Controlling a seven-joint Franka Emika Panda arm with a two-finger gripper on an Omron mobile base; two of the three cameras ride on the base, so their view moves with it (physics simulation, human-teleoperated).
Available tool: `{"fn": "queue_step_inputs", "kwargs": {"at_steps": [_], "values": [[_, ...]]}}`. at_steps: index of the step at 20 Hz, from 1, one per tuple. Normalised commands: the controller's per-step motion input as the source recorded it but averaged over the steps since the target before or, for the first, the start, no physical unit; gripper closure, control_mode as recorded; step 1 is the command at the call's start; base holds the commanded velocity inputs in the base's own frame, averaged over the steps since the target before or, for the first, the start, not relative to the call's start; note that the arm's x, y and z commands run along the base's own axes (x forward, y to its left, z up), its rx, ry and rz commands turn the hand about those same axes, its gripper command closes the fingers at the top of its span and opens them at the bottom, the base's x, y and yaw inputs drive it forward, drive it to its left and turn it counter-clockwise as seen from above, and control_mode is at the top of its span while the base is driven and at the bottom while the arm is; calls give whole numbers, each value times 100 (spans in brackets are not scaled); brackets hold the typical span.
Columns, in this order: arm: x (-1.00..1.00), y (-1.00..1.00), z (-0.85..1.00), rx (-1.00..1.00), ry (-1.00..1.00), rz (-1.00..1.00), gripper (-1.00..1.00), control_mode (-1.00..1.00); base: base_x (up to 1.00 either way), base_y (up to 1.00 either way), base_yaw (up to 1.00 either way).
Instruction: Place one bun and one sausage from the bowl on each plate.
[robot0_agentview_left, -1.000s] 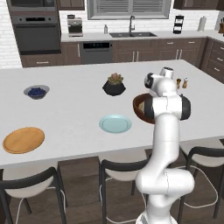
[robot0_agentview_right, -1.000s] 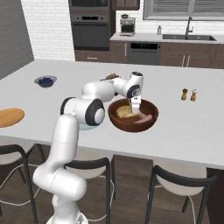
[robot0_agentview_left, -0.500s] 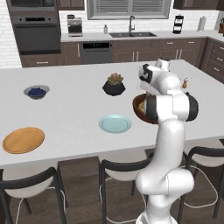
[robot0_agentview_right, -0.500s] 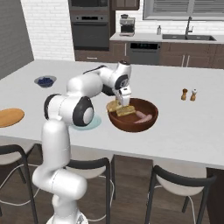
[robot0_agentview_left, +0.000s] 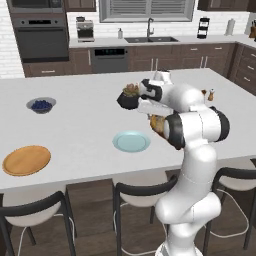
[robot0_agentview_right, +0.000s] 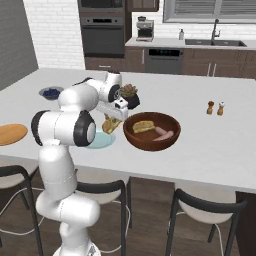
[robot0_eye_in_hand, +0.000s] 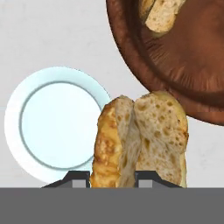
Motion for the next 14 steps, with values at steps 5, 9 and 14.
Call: {"fn": "queue_step_inputs", "kwargs": {"at_steps": [5, 9, 14], "values": [[24, 65, 0, 0, 8, 34, 100, -100, 0, 0, 0], [46, 3, -21, 0, 6, 15, 100, -100, 0, 0, 0], [41, 1, -66, 0, 2, 10, 100, -100, 0, 0, 0]]}}
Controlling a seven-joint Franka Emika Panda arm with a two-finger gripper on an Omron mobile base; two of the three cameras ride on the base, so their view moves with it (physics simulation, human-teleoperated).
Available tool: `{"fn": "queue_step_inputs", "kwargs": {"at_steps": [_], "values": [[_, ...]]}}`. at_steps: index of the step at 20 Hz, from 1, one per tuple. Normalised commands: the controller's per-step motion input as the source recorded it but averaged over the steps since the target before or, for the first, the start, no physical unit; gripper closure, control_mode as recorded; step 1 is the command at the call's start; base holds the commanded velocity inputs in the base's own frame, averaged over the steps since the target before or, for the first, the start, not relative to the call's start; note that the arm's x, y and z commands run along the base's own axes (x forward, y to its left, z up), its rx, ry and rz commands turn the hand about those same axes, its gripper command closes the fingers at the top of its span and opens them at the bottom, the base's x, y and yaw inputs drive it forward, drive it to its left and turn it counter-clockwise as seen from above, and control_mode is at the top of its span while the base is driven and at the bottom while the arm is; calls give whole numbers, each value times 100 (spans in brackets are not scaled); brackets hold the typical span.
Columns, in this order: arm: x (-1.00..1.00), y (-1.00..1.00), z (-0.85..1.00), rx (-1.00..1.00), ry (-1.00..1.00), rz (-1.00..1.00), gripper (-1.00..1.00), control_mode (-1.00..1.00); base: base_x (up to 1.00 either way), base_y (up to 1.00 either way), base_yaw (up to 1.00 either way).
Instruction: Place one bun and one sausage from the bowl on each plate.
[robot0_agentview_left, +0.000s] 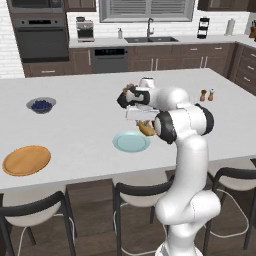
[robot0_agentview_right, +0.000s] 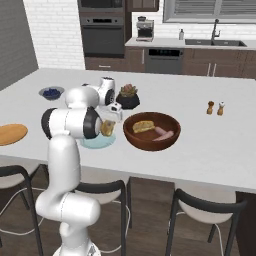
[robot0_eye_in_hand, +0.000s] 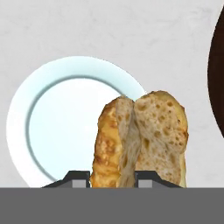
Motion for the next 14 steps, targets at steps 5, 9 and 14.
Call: {"fn": "queue_step_inputs", "kwargs": {"at_steps": [5, 9, 14], "values": [[17, 10, -48, -2, 0, 7, 100, -100, 0, 0, 0], [-2, 14, -25, -1, 0, 4, 100, -100, 0, 0, 0], [-5, 3, -12, 0, -2, 1, 100, -100, 0, 0, 0]]}}
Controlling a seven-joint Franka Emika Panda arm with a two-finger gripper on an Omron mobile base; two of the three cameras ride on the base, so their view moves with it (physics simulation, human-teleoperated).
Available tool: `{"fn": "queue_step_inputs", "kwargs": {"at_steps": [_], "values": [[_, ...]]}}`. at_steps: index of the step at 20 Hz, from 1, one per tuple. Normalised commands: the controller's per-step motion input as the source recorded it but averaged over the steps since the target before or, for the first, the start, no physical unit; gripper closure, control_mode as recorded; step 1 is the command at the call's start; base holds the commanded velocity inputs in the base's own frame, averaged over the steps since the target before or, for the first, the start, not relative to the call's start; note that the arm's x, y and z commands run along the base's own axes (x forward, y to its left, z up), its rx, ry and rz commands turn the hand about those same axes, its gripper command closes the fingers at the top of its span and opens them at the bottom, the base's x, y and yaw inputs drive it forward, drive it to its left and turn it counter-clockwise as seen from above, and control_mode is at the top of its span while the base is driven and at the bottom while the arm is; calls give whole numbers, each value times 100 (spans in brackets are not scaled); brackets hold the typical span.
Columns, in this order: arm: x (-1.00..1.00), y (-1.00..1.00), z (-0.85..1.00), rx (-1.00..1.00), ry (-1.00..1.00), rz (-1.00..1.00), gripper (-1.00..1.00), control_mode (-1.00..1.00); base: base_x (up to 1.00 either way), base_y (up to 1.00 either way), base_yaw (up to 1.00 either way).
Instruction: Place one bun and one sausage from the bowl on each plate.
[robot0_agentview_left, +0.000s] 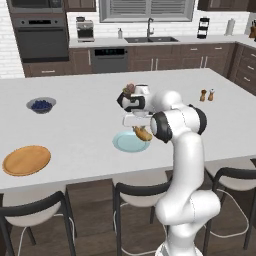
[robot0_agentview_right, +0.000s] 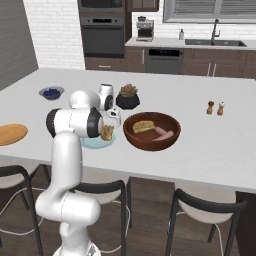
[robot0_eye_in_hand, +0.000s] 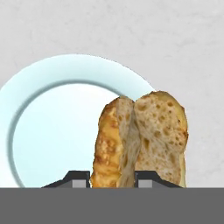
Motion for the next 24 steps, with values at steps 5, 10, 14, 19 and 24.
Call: {"fn": "queue_step_inputs", "kwargs": {"at_steps": [5, 10, 14, 19, 24], "values": [[0, 0, -14, 0, -2, 0, 100, -100, 0, 0, 0], [0, 0, -17, 0, 0, 0, 100, -100, 0, 0, 0], [0, 0, 0, 0, 0, 0, 100, -100, 0, 0, 0], [0, 0, 0, 0, 0, 0, -100, -100, 0, 0, 0], [0, 0, 0, 0, 0, 0, -100, -100, 0, 0, 0]]}}
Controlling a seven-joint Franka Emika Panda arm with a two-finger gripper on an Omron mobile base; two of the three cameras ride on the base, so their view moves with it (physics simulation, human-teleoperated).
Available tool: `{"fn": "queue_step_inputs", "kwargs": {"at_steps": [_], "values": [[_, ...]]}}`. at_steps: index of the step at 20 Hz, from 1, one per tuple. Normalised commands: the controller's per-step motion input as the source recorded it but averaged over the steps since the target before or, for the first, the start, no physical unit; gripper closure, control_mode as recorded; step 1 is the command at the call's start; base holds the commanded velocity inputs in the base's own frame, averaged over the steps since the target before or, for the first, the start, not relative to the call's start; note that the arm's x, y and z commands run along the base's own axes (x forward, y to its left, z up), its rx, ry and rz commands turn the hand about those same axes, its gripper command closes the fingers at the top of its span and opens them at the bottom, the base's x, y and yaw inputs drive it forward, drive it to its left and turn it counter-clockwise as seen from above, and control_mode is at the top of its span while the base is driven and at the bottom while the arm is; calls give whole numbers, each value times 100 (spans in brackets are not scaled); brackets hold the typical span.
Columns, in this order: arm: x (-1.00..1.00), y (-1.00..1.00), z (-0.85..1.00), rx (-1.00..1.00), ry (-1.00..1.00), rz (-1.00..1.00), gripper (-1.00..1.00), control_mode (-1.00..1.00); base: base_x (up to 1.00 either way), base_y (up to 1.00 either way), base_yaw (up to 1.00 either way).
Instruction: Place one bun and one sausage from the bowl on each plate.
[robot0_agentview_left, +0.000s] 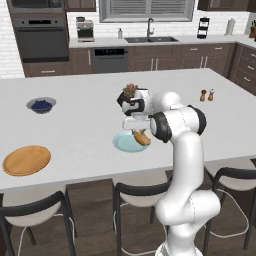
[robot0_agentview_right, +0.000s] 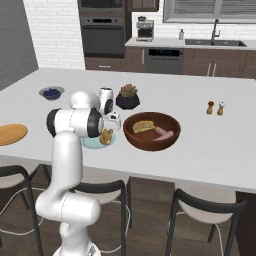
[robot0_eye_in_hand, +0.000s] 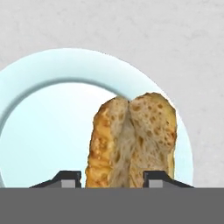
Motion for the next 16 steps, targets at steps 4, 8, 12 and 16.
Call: {"fn": "queue_step_inputs", "kwargs": {"at_steps": [4, 8, 12, 16], "values": [[0, 0, 0, 0, 0, 0, -100, -100, 0, 0, 0], [0, 0, 0, 0, 0, 0, -100, -100, 0, 0, 0], [-26, 0, 40, 0, 0, -2, -100, -100, 0, 0, 0], [-42, -13, 69, 0, 0, -10, -100, -100, 0, 0, 0]]}}
